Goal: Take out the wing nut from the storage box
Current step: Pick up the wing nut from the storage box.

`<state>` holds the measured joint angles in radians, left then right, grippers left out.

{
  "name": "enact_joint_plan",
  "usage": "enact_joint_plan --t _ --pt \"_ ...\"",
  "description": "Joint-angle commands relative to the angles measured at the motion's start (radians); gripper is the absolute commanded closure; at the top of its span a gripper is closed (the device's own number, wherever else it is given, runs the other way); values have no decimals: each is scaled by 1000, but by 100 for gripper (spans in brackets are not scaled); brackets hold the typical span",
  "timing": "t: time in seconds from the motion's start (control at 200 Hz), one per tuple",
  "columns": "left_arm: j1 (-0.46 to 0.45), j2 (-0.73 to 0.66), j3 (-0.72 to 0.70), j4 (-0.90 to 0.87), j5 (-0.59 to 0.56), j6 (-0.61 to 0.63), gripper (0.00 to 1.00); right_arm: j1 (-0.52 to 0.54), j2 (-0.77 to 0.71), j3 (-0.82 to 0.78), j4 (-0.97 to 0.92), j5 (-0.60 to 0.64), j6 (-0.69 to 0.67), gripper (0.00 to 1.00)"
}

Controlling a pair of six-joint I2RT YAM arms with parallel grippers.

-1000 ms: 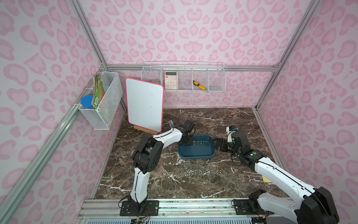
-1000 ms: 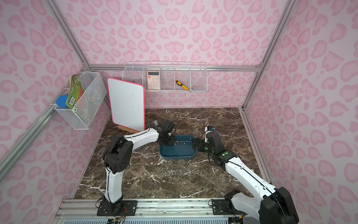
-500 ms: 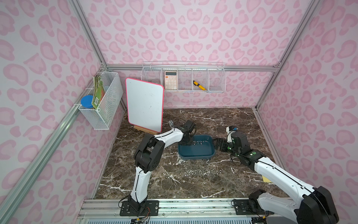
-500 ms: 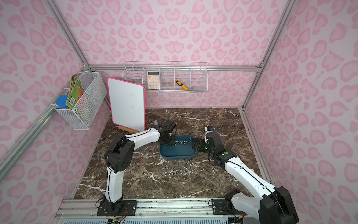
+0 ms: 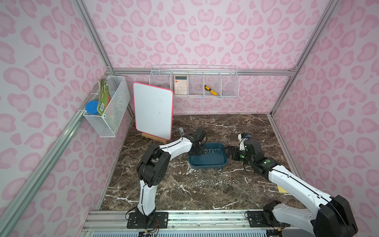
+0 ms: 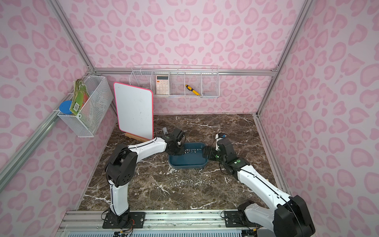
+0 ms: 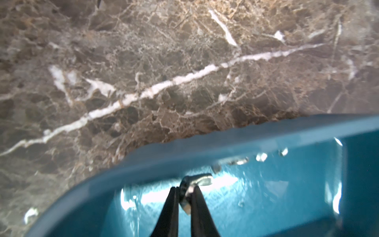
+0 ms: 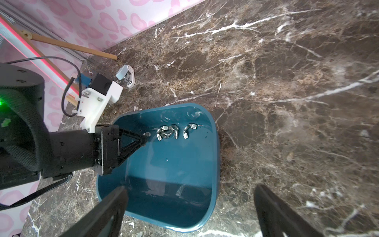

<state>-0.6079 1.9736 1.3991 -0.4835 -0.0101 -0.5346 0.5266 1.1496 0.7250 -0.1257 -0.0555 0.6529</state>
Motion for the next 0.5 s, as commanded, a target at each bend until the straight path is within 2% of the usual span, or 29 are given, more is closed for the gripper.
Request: enact_joint_plan --t 0.0,0.155,0.26,0.495 --pt "1 -50 -22 11 43 -47 89 23 27 32 35 -24 -9 2" --pt "0 -136 -62 32 108 -96 89 68 124 112 43 -80 -25 2" --pt "0 -195 -89 40 138 -126 89 73 190 149 86 -179 -14 2" --pt "-1 -316 -157 55 196 -166 89 69 303 191 189 -353 31 37"
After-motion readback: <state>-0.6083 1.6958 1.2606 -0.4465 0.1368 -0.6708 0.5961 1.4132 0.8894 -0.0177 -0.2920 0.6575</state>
